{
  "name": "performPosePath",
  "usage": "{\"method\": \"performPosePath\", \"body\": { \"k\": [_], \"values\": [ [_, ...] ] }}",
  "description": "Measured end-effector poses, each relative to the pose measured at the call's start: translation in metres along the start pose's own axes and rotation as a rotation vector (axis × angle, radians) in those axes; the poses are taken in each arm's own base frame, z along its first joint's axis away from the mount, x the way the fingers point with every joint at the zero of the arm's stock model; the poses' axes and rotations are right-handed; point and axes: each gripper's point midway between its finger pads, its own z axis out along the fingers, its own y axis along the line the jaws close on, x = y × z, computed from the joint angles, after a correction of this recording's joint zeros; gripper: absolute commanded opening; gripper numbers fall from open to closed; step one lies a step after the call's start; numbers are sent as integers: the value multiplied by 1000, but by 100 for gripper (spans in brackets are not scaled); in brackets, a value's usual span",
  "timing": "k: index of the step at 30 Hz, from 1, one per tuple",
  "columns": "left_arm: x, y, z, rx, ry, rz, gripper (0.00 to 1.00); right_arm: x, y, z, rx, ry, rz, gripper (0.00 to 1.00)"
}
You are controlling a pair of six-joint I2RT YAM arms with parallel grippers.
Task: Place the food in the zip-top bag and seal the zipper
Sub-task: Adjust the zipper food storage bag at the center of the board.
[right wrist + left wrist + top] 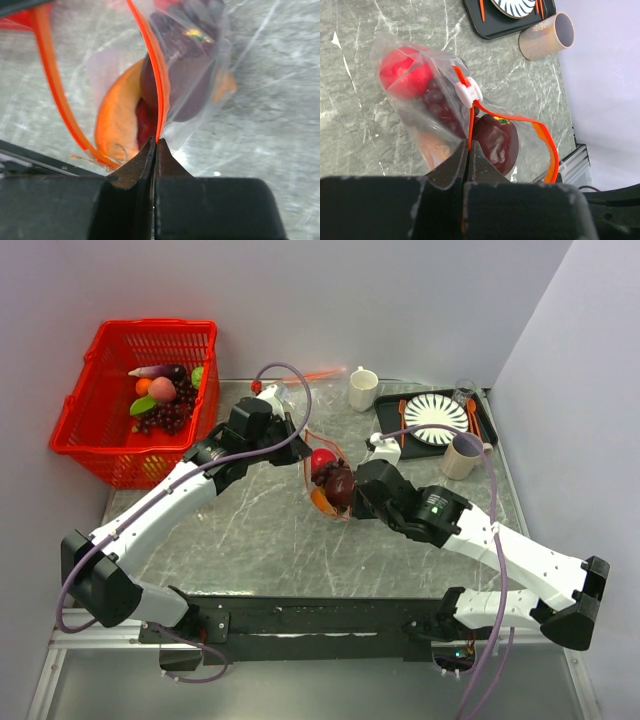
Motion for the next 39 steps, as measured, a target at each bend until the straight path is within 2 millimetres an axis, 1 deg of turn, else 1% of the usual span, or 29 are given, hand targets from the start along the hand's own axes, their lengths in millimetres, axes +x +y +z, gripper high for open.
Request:
{"method": "performPosePath", "body": {
  "k": [2,4,7,10,13,15,17,19,21,22,23,24,25,27,29,31,32,33,34,36,39],
  "values": [
    [0,0,0,1,0,0,1,0,-4,0,26,6,-21,0],
    [0,0,0,1,0,-1,1,-4,-5,-1,49,15,-47,0],
    [1,0,-1,6,-2,-4,1,-22,0,-8,58,-10,-74,0],
    [7,3,-1,11,3,-20,1,-54,8,-29,38,-73,-83,0],
    [20,10,2,12,29,-39,1,-85,19,-49,-3,-149,-72,0],
    [27,14,3,3,49,-51,1,-96,22,-57,-20,-185,-66,0],
    [30,15,2,-5,62,-52,1,-95,19,-55,-15,-188,-69,0],
    [28,14,0,-10,60,-48,1,-82,12,-43,1,-162,-79,0],
    [23,12,-4,-21,56,-43,1,-59,1,-26,31,-105,-102,0],
    [19,10,-6,-20,48,-39,1,-42,-7,-14,50,-59,-115,0],
    [14,7,-9,-13,32,-30,1,-28,-15,-5,69,-19,-123,0],
    [10,4,-11,-8,20,-27,1,-17,-22,1,85,16,-127,0],
    [5,1,-14,4,2,-25,1,-11,-25,4,95,43,-130,0],
    [2,-2,-17,25,-22,-25,1,-15,-24,4,87,42,-117,0],
    [5,0,-15,41,-36,-31,1,-30,-14,-3,55,12,-100,0],
    [16,8,-11,31,-21,-44,1,-50,-4,-14,20,-37,-83,0],
    [24,15,-8,16,-3,-54,1,-60,1,-20,1,-66,-76,0],
    [30,20,-7,4,10,-59,1,-64,2,-23,-5,-81,-72,0],
    [34,24,-6,-8,20,-62,1,-67,1,-26,-6,-95,-70,0],
    [36,25,-6,-13,24,-66,1,-69,-1,-29,-6,-103,-70,0],
    [32,22,-8,-13,15,-61,1,-63,-6,-25,6,-88,-75,0]
  ]
}}
